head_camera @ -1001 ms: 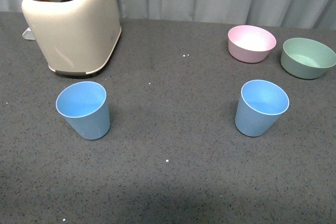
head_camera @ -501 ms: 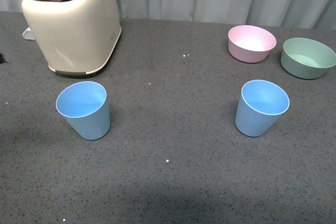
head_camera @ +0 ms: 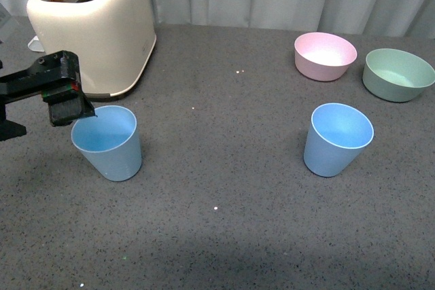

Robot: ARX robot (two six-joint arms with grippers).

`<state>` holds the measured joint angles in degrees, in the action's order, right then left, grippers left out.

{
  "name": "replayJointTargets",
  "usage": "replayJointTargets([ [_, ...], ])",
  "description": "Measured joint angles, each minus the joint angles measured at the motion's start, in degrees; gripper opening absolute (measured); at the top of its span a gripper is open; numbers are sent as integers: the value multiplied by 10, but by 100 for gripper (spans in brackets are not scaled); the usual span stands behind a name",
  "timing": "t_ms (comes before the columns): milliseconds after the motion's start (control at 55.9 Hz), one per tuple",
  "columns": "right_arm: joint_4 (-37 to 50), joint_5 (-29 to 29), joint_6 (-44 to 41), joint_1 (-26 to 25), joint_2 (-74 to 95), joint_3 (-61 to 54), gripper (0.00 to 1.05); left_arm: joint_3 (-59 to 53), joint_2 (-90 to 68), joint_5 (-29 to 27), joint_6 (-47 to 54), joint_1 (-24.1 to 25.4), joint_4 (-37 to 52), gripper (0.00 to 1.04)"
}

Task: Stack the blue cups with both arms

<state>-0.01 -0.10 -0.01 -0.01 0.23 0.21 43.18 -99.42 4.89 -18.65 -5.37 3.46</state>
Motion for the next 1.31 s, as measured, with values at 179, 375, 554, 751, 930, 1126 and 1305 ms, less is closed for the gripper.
replayJointTargets([
  [179,0,0,0,0,0,0,95,30,-36,-5,-20,-3,-7,98],
  [375,0,0,0,0,0,0,95,38,-56,-10,-28,-6,-30,94],
  [554,0,0,0,0,0,0,95,42,-58,-15,-29,-8,-34,66],
  [751,0,0,0,0,0,0,95,46,-59,-12,-29,-12,-56,31],
  [930,0,0,0,0,0,0,95,47,-59,-8,-26,-16,-64,5],
  [1126,0,0,0,0,0,0,95,51,-41,-26,-13,-45,-89,4],
  [1305,0,0,0,0,0,0,95,87,-42,-49,-5,-106,-98,4],
])
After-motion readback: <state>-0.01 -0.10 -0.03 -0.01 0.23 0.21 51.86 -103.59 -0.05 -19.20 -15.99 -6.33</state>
